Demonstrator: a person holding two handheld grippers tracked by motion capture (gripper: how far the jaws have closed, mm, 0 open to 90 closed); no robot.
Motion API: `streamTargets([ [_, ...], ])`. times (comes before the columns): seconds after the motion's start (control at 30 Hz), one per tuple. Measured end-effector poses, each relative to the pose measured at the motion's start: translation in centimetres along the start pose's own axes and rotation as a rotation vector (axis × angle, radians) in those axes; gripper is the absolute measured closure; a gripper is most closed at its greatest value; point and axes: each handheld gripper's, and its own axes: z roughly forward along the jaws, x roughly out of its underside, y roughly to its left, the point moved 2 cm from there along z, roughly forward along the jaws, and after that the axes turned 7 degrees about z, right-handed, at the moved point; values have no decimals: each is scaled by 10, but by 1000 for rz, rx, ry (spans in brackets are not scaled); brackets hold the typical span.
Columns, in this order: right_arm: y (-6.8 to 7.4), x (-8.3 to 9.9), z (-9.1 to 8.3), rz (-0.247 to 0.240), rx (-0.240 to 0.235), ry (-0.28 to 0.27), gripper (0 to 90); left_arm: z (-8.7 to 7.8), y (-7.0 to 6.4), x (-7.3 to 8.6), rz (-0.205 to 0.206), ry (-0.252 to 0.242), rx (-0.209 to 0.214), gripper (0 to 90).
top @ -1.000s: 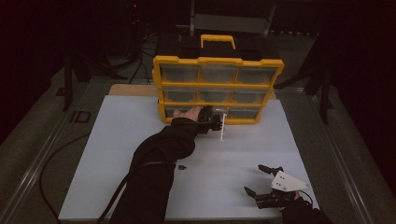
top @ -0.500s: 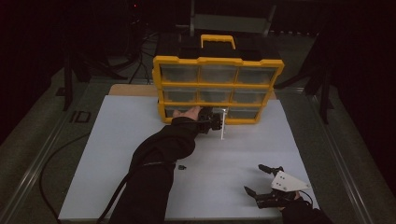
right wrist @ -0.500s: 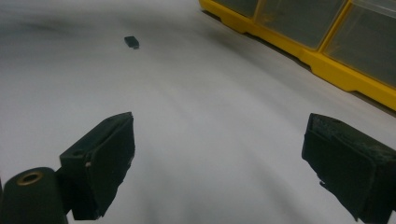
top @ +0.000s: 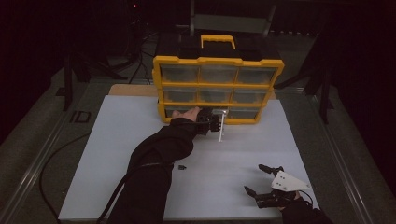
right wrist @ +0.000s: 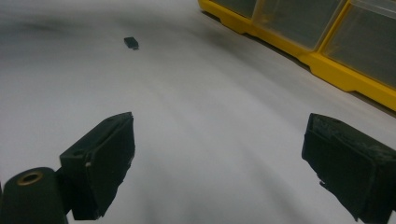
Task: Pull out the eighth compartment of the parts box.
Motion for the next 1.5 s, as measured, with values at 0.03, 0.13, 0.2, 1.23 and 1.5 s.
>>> streamTargets([
  [0.03, 0, 0, 0, -1, -1, 1, 95, -1, 0, 0, 0, -2, 2, 743],
  [0.13, 0, 0, 1, -1, -1, 3, 95, -2, -1, 0, 3, -9, 2, 743],
  [0.2, 0, 0, 1, -1, -1, 3, 95, -3, -2, -1, 5, -10, 2, 743],
  [1.23, 0, 0, 1, -6, 4, 6, 94, -31, -11, -8, 52, -19, 29, 744],
  [1.5, 1, 0, 1, -7, 4, 6, 95, -40, -17, -11, 49, -22, 41, 744],
])
